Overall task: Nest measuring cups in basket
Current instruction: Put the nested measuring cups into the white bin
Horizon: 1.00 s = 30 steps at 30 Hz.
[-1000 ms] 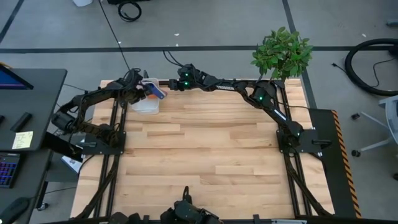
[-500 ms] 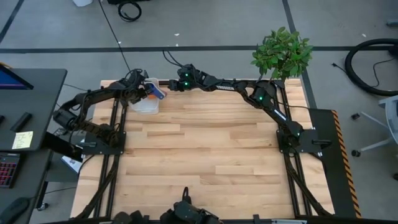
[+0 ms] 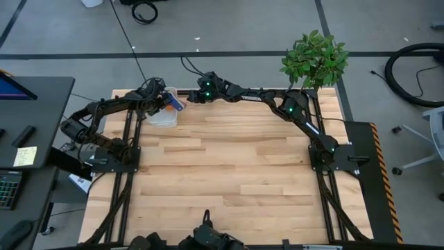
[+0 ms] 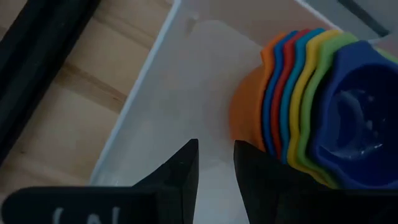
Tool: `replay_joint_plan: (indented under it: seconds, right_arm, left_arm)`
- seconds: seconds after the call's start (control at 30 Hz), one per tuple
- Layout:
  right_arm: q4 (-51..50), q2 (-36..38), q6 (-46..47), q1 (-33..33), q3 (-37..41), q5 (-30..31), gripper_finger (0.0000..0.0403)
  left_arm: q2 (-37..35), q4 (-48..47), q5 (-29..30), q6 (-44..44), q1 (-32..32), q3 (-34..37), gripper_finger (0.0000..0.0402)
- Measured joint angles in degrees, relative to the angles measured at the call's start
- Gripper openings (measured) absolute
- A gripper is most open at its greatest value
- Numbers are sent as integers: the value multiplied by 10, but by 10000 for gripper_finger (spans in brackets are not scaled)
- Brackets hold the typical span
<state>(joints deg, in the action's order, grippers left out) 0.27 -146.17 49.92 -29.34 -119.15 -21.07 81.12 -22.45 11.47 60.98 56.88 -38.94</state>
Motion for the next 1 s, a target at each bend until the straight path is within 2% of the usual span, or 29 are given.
replay_joint_plan:
  seconds: [0.4,0.77,1.0]
  right_arm:
    - [-4,0,-4,5,0,-2,82]
    - [-3,0,-5,5,0,-11,82]
    - [-4,0,19,5,0,-11,82]
  left_arm:
    - [1,32,20,53,0,0,107]
    - [31,47,101,62,-31,-1,107]
    - [31,58,90,71,-34,-1,107]
